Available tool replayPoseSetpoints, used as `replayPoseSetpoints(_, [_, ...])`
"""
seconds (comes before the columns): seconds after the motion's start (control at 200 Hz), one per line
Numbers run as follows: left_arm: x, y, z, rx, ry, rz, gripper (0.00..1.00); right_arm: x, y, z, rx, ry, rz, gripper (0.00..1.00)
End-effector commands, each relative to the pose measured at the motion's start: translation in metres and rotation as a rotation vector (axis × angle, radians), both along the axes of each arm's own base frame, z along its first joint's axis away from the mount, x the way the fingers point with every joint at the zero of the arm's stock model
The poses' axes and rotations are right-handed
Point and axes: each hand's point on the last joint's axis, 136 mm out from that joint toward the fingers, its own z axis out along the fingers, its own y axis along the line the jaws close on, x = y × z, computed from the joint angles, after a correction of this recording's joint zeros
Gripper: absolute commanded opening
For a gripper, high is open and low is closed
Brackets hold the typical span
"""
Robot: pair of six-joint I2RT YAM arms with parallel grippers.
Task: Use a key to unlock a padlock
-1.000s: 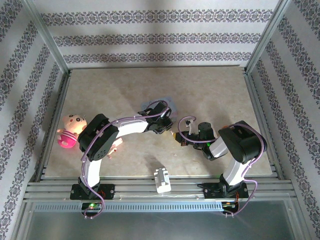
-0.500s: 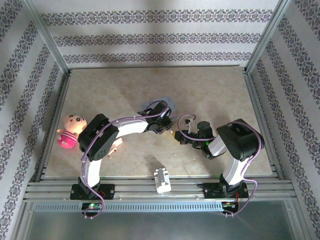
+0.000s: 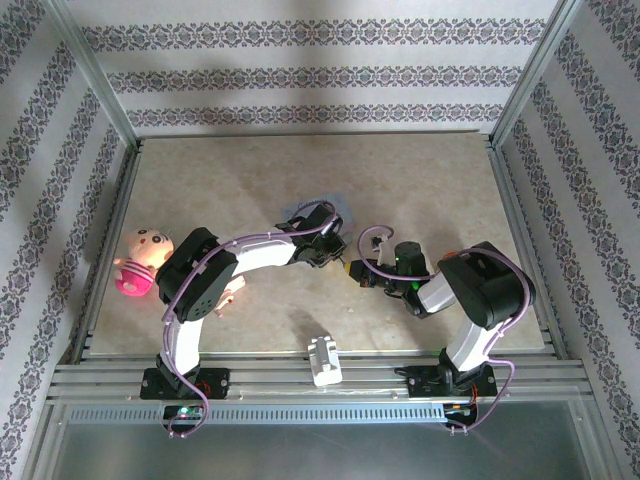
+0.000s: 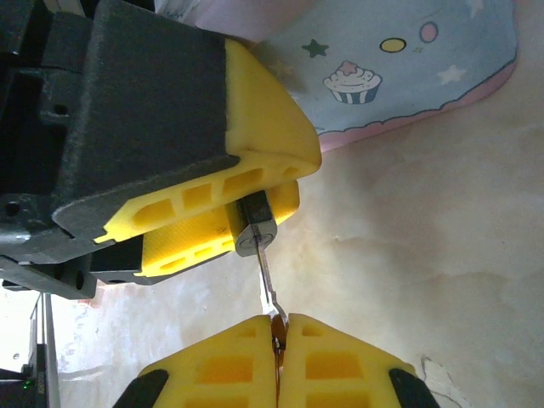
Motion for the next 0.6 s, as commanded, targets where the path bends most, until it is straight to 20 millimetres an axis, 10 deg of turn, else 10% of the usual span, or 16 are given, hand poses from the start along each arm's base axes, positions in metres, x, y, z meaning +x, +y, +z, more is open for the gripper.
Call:
replayPoseSetpoints(0.0, [-0.040, 0.020, -0.050, 0.039, 0.257, 0.068, 0.01, 0.011, 0.007, 0.023, -0.006, -0.098, -0.002, 0.00])
replayPoseSetpoints(0.595, [-0.041, 0.005, -0.040, -0.011, 0.252, 0.013, 0.01, 0.015, 0.028, 0.044, -0.082, -0.211, 0.056, 0.00])
